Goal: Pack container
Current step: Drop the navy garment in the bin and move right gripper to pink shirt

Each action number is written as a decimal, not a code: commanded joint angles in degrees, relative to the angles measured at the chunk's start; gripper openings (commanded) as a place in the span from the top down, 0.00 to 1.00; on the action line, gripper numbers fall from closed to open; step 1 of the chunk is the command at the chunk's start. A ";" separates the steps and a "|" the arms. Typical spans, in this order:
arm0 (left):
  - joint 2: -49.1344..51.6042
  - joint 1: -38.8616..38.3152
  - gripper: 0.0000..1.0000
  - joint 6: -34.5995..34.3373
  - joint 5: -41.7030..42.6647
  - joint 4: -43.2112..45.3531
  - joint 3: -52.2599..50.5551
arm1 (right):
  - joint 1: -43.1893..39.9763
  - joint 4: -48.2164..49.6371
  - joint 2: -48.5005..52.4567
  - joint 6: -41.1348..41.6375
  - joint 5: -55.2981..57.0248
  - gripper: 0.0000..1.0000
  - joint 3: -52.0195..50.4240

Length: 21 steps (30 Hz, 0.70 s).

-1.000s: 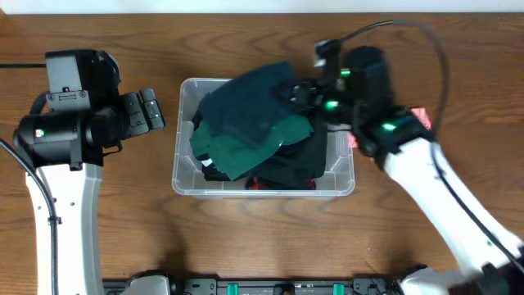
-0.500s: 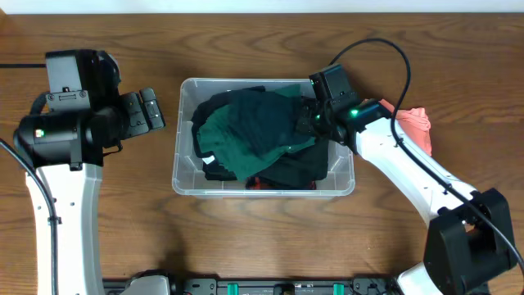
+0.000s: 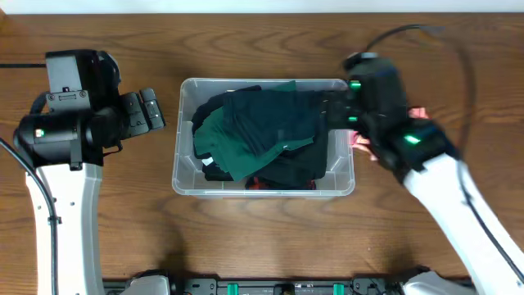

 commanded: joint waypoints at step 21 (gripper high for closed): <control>0.02 0.24 0.02 -0.26 -0.28 0.04 0.70 | -49.68 -0.68 31.06 -17.84 -29.73 0.12 0.00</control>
